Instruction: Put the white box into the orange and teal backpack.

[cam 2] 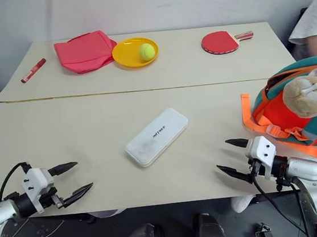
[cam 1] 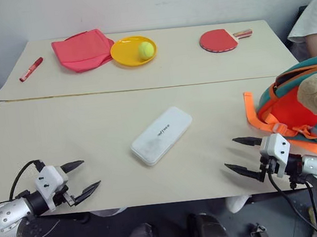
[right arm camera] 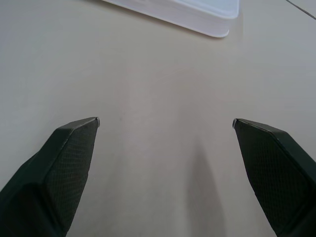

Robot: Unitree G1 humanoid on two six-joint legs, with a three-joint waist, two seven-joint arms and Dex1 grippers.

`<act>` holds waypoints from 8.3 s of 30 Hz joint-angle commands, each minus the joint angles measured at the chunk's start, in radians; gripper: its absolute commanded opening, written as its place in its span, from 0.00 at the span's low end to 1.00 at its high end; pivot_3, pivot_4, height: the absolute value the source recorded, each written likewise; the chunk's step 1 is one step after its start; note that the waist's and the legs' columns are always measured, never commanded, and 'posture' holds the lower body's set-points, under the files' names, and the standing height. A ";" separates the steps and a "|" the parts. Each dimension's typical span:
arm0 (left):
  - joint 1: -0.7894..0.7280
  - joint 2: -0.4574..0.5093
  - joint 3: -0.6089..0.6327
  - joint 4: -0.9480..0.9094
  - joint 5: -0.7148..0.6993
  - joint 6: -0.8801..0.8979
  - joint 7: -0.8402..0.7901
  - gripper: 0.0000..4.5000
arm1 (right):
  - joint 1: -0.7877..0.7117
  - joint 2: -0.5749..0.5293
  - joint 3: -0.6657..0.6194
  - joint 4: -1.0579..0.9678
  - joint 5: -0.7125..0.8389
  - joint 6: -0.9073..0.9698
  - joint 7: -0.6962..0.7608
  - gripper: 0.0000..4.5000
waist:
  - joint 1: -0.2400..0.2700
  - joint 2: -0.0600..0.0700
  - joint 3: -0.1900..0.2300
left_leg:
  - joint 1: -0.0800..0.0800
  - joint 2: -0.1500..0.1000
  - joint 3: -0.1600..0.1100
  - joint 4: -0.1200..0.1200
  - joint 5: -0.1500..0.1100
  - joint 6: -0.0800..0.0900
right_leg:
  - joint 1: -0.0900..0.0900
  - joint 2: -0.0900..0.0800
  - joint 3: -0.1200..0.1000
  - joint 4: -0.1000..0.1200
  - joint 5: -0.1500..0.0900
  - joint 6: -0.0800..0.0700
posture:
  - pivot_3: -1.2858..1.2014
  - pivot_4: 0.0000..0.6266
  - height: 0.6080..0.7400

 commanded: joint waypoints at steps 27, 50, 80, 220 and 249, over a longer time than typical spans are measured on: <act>-0.110 -0.070 -0.247 -0.258 0.028 0.211 0.089 0.01 | -0.809 0.115 0.407 0.158 -0.365 0.554 -0.290 0.00 | -0.026 0.001 0.001 | -0.009 0.001 0.003 0.005 0.004 0.003 | -0.010 0.001 -0.001 0.006 -0.001 -0.002 | 0.52 0.24 1.00; -0.248 -0.091 -0.315 -0.183 0.057 0.261 0.109 0.01 | -0.799 0.200 0.405 0.305 -0.241 0.520 0.052 0.00 | -0.024 0.001 0.001 | -0.010 0.002 0.004 0.006 0.006 0.005 | -0.010 0.002 -0.001 0.011 -0.001 -0.001 | 0.52 0.24 1.00; -0.322 -0.090 -0.371 -0.222 -0.049 0.449 -0.012 0.01 | -0.168 -0.146 0.232 -0.245 -0.137 0.649 -0.069 0.00 | 0.005 0.000 0.000 | -0.006 0.001 0.003 0.007 0.004 0.003 | -0.008 0.001 -0.001 0.007 -0.001 -0.001 | 0.52 0.24 1.00; -0.462 0.037 -0.087 0.171 -0.484 0.691 -0.297 0.28 | -0.259 0.169 0.013 -0.500 0.541 0.535 -0.271 0.00 | -0.022 0.009 -0.003 | -0.005 0.012 0.003 0.001 0.004 -0.004 | -0.006 0.014 0.000 -0.004 0.004 -0.010 | 0.52 0.24 1.00; -0.693 0.051 -0.053 -0.143 -0.644 0.811 -0.206 0.28 | -0.012 -0.278 -0.245 -0.413 0.694 0.748 0.013 0.00 | 0.024 -0.003 -0.001 | -0.007 0.011 0.004 0.007 0.003 -0.001 | -0.006 0.016 0.001 -0.003 0.005 -0.008 | 0.52 0.24 1.00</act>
